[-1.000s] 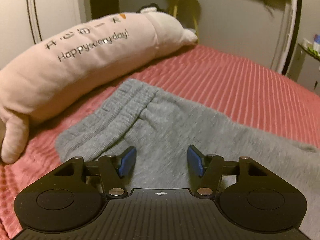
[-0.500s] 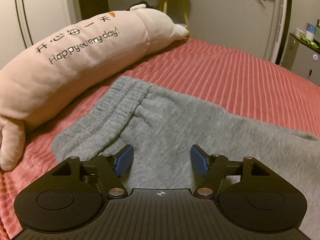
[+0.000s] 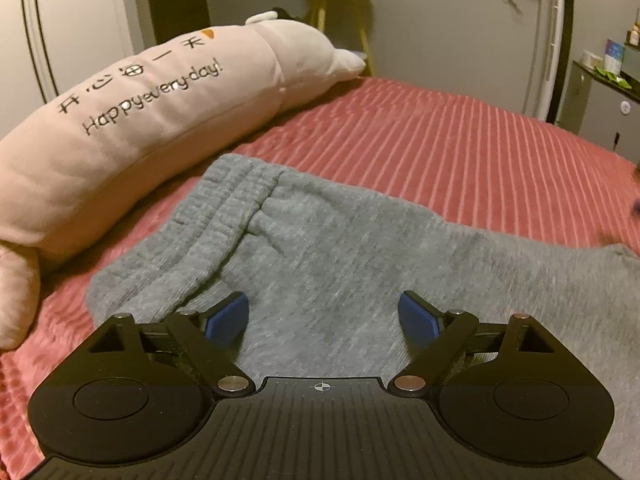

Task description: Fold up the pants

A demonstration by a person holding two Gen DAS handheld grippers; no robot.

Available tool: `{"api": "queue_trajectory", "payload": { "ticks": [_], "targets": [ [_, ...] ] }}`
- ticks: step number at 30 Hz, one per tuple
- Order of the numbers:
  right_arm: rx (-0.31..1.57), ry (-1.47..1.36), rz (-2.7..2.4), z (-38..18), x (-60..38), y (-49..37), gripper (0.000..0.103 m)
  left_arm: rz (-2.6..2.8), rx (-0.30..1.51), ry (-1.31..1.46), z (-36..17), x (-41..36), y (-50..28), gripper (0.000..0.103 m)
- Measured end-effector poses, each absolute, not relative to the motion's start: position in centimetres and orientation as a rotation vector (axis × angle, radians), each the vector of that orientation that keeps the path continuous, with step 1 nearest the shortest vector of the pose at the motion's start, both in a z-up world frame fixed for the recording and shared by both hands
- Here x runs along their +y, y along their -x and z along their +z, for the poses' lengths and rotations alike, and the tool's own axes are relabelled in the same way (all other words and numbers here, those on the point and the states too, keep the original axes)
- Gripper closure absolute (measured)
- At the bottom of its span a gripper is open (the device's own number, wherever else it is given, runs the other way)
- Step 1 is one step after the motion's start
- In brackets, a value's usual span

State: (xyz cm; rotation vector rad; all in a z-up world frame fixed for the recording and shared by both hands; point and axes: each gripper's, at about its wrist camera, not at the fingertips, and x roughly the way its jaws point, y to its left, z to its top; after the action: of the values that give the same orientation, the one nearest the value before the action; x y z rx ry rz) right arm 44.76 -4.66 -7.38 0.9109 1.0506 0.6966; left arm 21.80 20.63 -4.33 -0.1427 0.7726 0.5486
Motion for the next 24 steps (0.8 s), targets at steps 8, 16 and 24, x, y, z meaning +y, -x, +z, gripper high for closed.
{"api": "queue_trajectory", "payload": {
  "ticks": [8, 16, 24],
  "targets": [
    [1.221, -0.627, 0.648, -5.6, -4.9, -41.9, 0.032, 0.539, 0.693, 0.283, -3.4, 21.4, -21.0, 0.014],
    [1.159, -0.386, 0.656, -5.3, -1.4, -41.1, 0.099, 0.49, 0.633, 0.202, -3.2, 19.6, -21.1, 0.014],
    [1.133, -0.214, 0.67, -4.3, -3.1, -38.9, 0.064, 0.478, 0.632, 0.286, -3.6, 20.8, -21.3, 0.014]
  ]
}}
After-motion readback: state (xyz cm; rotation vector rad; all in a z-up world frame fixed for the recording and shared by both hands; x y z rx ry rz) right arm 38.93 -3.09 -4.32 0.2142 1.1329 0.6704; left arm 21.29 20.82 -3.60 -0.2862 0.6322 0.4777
